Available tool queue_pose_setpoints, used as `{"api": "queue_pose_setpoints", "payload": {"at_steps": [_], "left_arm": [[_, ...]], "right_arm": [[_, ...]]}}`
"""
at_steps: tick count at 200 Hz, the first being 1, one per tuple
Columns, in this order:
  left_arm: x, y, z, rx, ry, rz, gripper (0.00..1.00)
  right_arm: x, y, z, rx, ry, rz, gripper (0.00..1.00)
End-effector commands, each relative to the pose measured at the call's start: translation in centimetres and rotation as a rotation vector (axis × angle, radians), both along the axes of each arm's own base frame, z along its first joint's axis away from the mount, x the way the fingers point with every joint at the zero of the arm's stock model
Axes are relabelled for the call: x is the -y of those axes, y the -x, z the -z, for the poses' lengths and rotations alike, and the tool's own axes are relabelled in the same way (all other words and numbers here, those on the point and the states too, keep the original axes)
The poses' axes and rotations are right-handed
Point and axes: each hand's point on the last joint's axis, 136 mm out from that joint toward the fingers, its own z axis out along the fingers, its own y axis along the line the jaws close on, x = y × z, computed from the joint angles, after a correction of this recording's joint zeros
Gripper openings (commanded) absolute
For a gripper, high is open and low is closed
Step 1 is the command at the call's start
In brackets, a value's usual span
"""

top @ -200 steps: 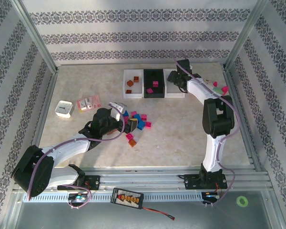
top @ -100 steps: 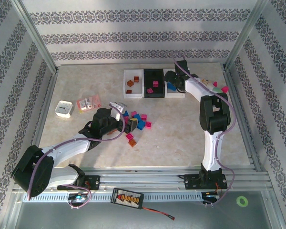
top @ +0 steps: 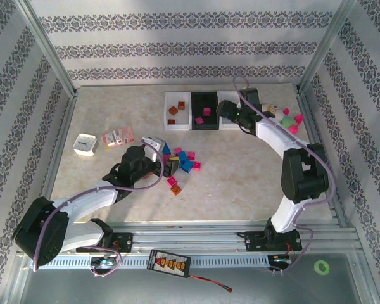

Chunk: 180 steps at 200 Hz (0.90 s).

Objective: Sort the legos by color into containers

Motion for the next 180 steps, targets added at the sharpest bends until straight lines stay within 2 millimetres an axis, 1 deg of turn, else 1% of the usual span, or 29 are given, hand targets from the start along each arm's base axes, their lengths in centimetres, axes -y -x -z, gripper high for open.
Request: {"api": "queue_pose_setpoints", "payload": {"at_steps": [1, 13, 30, 41, 57, 78, 133, 154, 165, 180], "left_arm": [[-2.0, -0.1, 0.0, 0.014, -0.036, -0.109, 0.99], [-3.3, -0.3, 0.3, -0.008, -0.035, -0.175, 0.99], [-4.7, -0.5, 1.1, -0.049, -0.033, -0.241, 0.99], [-5.2, -0.5, 1.4, -0.067, -0.036, -0.260, 0.99], [-5.7, -0.4, 1.7, -0.083, -0.034, -0.280, 0.99], [-6.2, -0.2, 1.9, -0.094, -0.016, -0.304, 0.99], [-7.3, 0.2, 2.1, -0.102, 0.001, -0.347, 0.99], [-7.5, 0.2, 2.2, -0.106, 0.000, -0.351, 0.99], [-7.6, 0.2, 2.2, -0.108, 0.000, -0.355, 0.99], [-7.7, 0.2, 2.3, -0.107, 0.002, -0.355, 0.99]], "right_arm": [[-5.5, 4.0, 0.1, 0.080, 0.048, -0.388, 0.84], [-7.4, 6.5, 1.2, 0.087, 0.120, -0.549, 0.84], [-9.2, 9.6, 3.2, 0.048, 0.205, -0.722, 0.85], [-10.2, 11.2, 4.5, 0.012, 0.239, -0.806, 0.85], [-11.3, 12.8, 6.0, -0.028, 0.300, -0.905, 0.84], [-12.1, 14.0, 7.3, -0.072, 0.364, -0.996, 0.79], [-13.9, 15.5, 10.2, -0.163, 0.454, -1.138, 0.76], [-14.1, 16.2, 11.4, -0.216, 0.483, -1.178, 0.75], [-14.1, 16.5, 11.7, -0.233, 0.492, -1.193, 0.75], [-13.8, 16.8, 12.1, -0.254, 0.500, -1.198, 0.72]]}}
